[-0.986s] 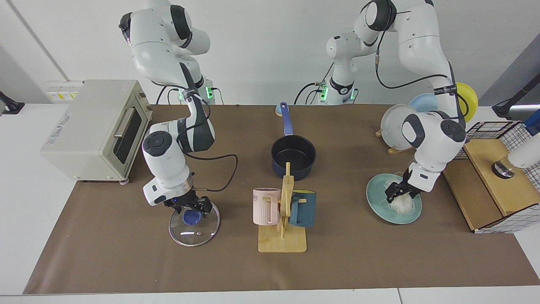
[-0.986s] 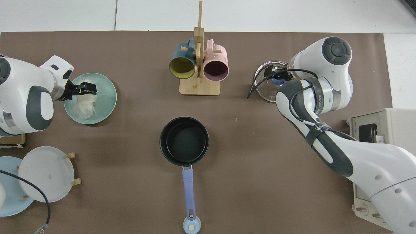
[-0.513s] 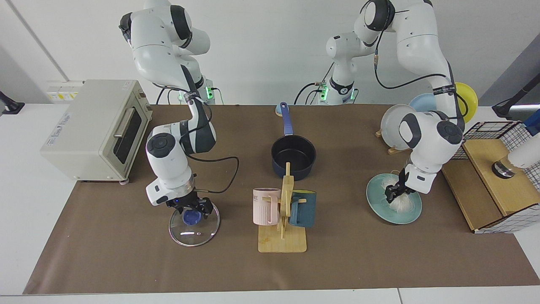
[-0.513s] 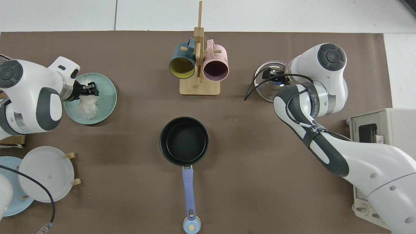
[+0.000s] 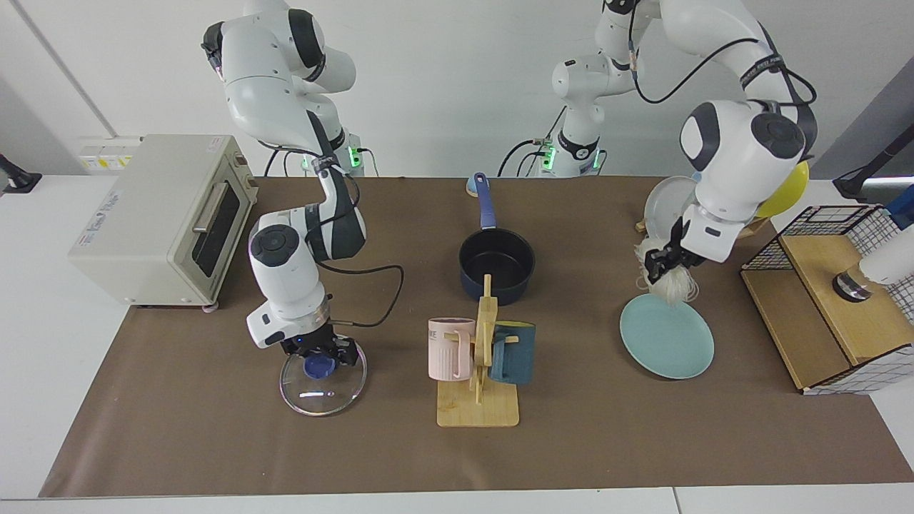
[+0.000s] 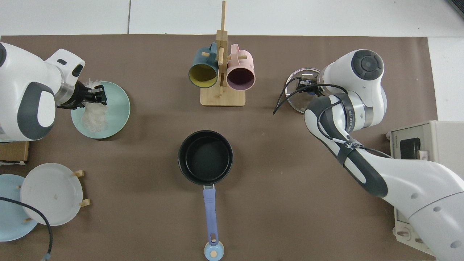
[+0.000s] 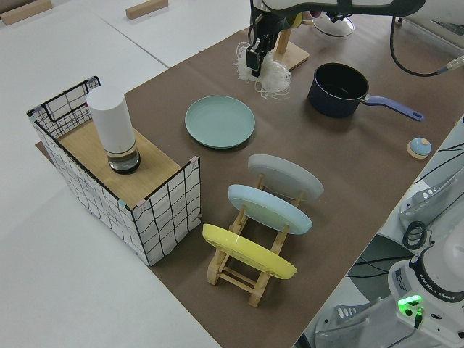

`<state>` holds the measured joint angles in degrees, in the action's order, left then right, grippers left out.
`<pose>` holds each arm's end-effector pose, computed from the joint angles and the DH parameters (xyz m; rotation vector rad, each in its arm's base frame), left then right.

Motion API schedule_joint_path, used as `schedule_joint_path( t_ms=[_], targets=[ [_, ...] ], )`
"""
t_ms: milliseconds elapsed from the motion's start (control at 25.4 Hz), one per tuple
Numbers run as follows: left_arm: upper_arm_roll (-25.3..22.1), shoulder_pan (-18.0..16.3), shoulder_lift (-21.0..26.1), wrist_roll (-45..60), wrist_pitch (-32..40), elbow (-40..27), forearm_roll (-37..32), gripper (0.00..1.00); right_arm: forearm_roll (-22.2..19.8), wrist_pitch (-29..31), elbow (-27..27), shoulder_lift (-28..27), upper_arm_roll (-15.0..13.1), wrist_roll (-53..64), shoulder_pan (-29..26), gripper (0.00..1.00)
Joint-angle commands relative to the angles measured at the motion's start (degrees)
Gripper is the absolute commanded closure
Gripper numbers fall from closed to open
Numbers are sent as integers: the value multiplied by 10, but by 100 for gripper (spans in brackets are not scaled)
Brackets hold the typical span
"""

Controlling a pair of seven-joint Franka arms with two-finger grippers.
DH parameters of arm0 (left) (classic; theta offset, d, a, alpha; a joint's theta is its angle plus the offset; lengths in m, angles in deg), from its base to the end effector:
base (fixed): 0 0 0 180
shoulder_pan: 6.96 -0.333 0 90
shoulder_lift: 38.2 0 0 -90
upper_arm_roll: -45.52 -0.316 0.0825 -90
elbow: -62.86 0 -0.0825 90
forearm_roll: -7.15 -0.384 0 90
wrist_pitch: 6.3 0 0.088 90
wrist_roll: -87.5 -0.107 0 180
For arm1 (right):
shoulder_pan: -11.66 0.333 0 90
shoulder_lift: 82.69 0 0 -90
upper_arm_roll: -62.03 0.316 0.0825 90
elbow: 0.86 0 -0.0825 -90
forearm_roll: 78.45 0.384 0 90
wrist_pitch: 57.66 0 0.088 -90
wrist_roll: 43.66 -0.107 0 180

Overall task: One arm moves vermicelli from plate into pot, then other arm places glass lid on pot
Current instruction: 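Grasp the vermicelli with the left gripper while the right gripper grasps the lid, then carry the vermicelli with the left gripper over the black saucepan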

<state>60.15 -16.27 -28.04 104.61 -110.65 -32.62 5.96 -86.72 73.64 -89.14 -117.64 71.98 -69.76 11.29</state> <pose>0.6120 -0.0454 0.4997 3.1044 0.3176 -0.0330 0.7110 0.0961 0.3148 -3.0821 0.3707 -0.2331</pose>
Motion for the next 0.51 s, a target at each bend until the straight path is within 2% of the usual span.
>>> schedule_joint_path(
  t_ms=[0, 197, 473],
  targets=[
    [32, 4, -81, 25, 75, -25, 9, 100, -17, -40, 32, 8, 6, -11, -5, 100],
    [55, 9, -137, 78, 95, -44, 18, 100, -10, -84, 38, 44, 7, -12, -3, 100],
    [73, 23, -147, 114, 115, -44, 22, 100, -10, -147, 31, 103, 22, -14, -2, 100]
  ],
)
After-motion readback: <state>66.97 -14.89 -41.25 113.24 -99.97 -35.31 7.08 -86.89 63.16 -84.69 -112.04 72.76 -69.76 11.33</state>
